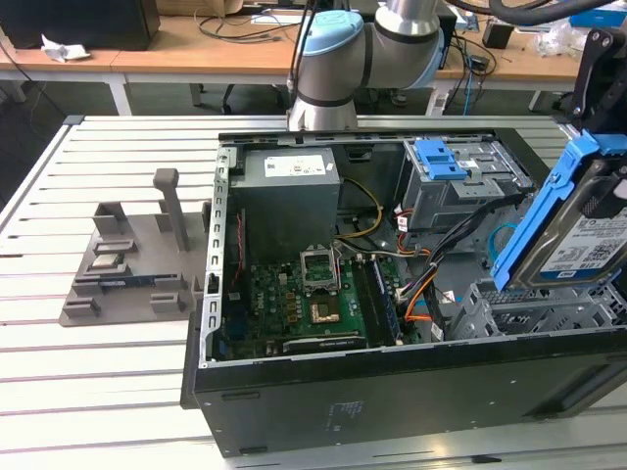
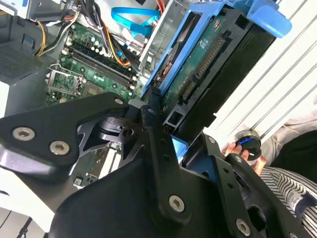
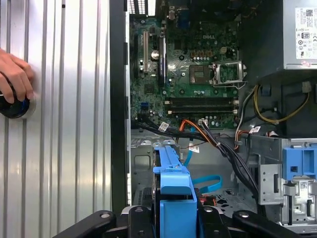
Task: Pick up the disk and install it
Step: 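Pick up the disk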
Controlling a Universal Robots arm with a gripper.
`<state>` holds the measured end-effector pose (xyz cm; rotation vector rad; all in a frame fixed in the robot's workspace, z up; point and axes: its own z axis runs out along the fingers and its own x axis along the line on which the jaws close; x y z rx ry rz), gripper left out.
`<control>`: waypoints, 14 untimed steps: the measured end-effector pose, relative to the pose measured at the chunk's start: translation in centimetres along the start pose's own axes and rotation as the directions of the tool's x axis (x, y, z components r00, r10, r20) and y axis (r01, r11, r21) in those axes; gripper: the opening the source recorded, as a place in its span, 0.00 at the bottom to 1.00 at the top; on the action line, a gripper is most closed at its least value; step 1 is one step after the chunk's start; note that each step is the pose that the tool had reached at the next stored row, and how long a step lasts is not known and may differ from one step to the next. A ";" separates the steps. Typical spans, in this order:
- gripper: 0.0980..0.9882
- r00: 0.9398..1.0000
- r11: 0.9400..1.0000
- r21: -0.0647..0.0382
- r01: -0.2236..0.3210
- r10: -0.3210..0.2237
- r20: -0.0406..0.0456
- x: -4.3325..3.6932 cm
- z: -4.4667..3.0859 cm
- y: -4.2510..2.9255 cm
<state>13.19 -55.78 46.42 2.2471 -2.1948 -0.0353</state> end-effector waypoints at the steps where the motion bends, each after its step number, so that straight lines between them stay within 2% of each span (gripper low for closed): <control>1: 0.30 1.000 1.000 0.000 0.000 0.000 0.000 -0.03 0.18 -0.07; 7: 0.30 1.000 1.000 0.000 0.000 0.000 0.000 -0.75 1.22 -0.20; 14: 0.30 1.000 1.000 0.000 0.000 0.000 0.000 -0.75 1.25 -0.33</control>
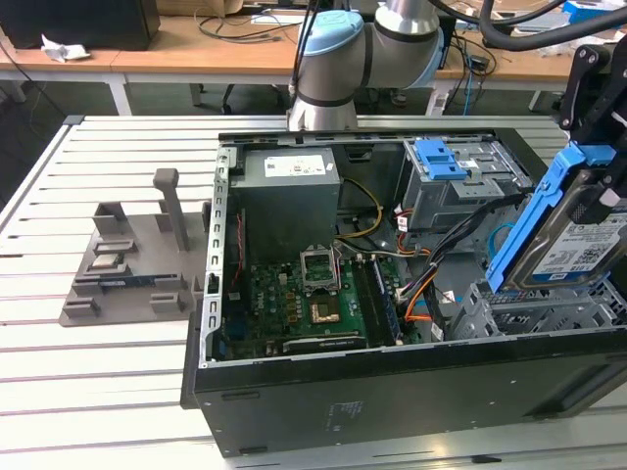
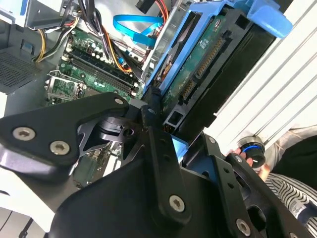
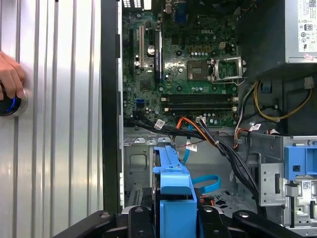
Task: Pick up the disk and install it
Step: 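Pick up the disk, then insert the disk into the insertion slot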
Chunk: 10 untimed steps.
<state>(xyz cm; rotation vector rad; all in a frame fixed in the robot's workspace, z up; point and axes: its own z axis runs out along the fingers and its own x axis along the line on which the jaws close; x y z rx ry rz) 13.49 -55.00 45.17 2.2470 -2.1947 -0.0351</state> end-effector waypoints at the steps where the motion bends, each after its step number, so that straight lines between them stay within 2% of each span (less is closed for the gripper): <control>1: 0.30 1.000 1.000 0.000 0.000 0.000 0.000 0.00 0.00 0.00; 5: 0.30 1.000 1.000 0.000 0.000 0.000 0.000 0.00 0.04 -0.01; 10: 0.30 1.000 1.000 0.000 0.001 -0.001 0.000 -0.13 0.58 -0.05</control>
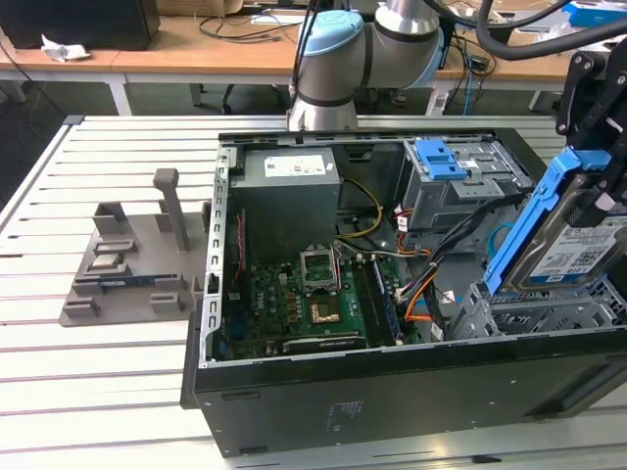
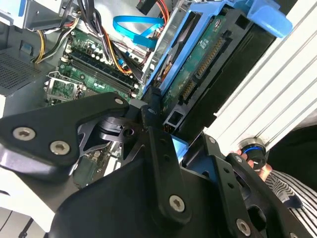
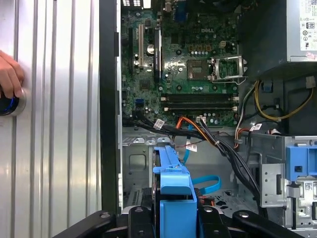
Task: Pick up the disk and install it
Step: 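Insert the disk into the insertion slot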
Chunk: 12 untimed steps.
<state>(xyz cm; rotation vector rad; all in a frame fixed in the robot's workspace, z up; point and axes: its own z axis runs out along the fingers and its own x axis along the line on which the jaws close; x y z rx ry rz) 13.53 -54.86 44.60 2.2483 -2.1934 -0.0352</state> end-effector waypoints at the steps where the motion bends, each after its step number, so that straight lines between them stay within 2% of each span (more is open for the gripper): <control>1: 0.30 1.000 1.000 0.000 0.000 0.000 0.000 -0.02 0.16 0.00; 7: 0.30 1.000 1.000 0.000 0.000 0.000 0.000 -0.09 0.85 -0.01; 11: 0.30 1.000 1.000 0.000 0.001 -0.001 0.000 -0.07 1.68 -0.03; 12: 0.30 1.000 1.000 0.000 0.001 -0.001 0.000 -0.07 2.08 -0.03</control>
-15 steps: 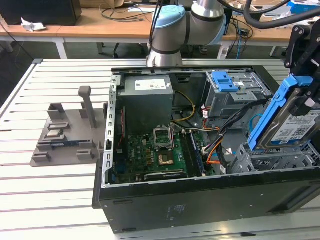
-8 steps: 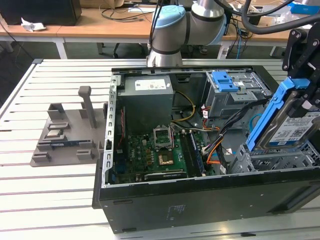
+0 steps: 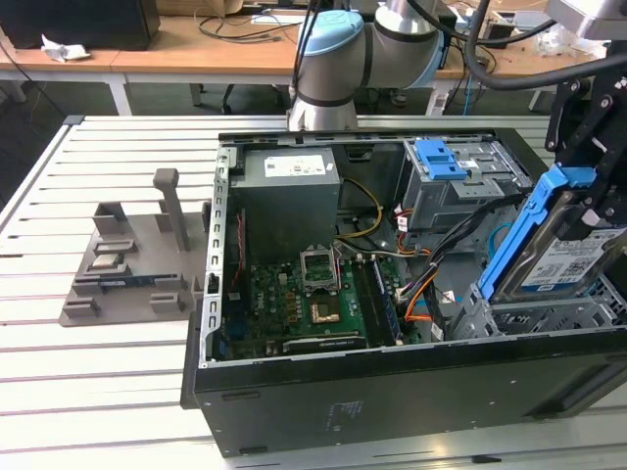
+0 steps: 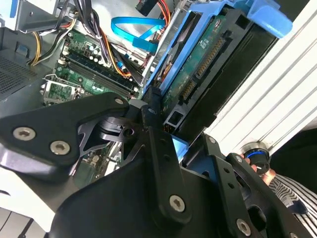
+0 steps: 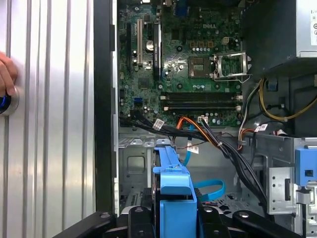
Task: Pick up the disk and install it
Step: 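Insert the disk into the insertion slot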
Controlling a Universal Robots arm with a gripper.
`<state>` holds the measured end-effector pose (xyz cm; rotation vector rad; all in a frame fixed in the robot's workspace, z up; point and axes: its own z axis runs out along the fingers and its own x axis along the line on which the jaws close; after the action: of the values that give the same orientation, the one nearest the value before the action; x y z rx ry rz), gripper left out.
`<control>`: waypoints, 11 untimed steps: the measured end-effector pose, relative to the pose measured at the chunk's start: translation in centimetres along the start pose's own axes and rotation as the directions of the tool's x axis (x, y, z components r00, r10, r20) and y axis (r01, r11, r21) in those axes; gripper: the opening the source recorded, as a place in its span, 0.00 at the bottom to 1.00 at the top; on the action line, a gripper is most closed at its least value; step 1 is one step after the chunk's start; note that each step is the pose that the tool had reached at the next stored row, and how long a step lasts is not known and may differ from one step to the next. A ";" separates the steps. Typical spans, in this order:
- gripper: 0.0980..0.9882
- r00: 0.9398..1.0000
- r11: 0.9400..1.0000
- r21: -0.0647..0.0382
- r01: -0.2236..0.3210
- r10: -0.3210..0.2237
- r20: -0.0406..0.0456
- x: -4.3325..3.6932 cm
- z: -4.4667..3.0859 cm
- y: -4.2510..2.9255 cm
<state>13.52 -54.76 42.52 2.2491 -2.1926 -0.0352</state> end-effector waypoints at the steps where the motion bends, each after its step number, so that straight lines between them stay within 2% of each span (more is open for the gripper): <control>1: 0.30 1.000 1.000 0.000 0.000 0.000 0.000 0.01 0.74 -0.01; 9: 0.30 1.000 1.000 0.000 0.000 0.000 0.000 0.03 2.13 -0.03; 11: 0.30 1.000 1.000 0.000 0.000 0.000 0.000 0.05 2.93 -0.05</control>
<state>13.53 -54.76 39.59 2.2495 -2.1922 -0.0351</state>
